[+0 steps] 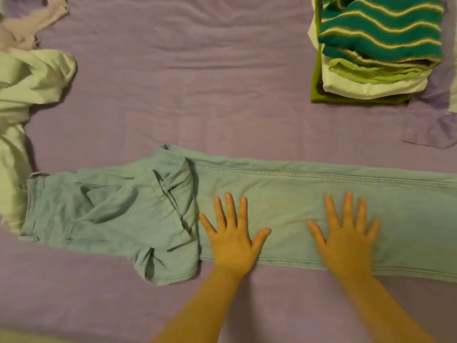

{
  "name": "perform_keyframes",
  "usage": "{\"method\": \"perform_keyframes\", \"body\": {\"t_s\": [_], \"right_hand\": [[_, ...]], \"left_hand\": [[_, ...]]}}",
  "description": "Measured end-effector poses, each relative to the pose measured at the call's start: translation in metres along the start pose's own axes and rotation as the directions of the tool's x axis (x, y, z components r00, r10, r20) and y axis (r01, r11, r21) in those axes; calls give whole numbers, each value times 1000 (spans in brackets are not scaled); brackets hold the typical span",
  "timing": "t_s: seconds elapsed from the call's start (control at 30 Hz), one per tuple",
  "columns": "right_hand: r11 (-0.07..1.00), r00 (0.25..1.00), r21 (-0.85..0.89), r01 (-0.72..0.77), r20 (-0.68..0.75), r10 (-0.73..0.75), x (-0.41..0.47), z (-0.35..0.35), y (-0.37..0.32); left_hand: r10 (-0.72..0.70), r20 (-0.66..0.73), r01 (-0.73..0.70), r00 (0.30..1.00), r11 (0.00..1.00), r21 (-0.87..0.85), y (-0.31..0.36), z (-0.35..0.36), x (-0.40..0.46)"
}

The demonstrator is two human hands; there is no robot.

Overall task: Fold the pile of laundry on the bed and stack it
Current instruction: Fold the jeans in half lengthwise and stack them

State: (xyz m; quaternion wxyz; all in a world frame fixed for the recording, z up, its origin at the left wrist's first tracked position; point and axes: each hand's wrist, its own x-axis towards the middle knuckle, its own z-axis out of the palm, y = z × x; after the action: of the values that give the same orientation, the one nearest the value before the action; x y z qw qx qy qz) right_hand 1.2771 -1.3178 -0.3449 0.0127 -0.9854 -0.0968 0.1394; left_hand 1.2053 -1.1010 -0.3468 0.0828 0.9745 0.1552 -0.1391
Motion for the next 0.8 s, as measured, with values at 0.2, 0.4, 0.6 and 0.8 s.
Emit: {"method": "perform_keyframes", "body": {"t_s": [0.2, 0.4, 0.6, 0.8], "right_hand": [[1000, 993, -23, 19, 116, -16, -29, 1, -10], [986, 982, 166, -23, 191, -9, -29, -43, -75], [866, 914, 421, 270, 170, -367, -37, -47, -224], [868, 991, 496, 20, 107, -84, -50, -32, -281]], "left_hand": [[87, 153, -87, 984, 996, -10, -15, -18, 0], [308, -89, -310, 947, 951, -16, -81, -83, -9], [-11, -25, 8, 1000, 995, -102, -190, -114, 21], [-88, 120, 130, 989, 902, -413, -220, -135, 67]]}}
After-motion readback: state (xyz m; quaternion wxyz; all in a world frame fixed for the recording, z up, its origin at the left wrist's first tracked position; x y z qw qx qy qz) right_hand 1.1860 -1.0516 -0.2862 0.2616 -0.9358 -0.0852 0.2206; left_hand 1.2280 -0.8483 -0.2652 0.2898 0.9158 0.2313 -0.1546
